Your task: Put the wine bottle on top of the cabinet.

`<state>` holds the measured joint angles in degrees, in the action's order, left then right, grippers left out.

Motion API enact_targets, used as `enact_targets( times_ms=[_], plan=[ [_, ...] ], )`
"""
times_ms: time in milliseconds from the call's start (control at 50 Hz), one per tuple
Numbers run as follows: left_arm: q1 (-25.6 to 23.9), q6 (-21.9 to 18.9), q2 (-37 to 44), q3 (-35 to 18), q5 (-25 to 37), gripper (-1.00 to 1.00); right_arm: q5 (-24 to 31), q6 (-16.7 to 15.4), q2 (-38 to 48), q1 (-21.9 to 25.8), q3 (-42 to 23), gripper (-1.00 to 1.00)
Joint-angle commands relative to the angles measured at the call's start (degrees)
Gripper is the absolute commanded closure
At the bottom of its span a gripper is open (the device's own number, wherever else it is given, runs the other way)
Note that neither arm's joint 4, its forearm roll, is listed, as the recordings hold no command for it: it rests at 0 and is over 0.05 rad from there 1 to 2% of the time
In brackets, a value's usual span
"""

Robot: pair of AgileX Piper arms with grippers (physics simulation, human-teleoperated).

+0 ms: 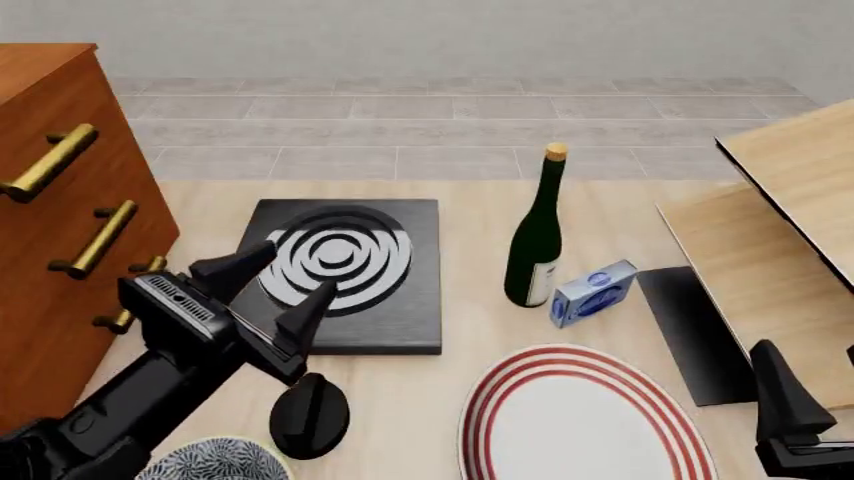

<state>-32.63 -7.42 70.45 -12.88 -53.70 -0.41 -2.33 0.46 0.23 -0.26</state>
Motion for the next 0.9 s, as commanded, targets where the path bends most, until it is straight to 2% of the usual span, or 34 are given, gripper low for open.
enact_targets(
  times_ms=[20,400,900],
  plan=[
    [-4.2,0.0,5.4,-3.9,-1.4,-1.00,0.0,0.0,0.0,0.0,0.0,-1.00],
    [-10.1,-0.5,12.7,-11.4,-1.2,-1.00,0.1,0.0,-0.1,0.0,-0.1,-1.00],
    [-13.1,-0.5,22.0,-18.4,-2.6,-1.00,0.1,0.0,-0.1,0.0,-0.1,-1.00]
  ],
)
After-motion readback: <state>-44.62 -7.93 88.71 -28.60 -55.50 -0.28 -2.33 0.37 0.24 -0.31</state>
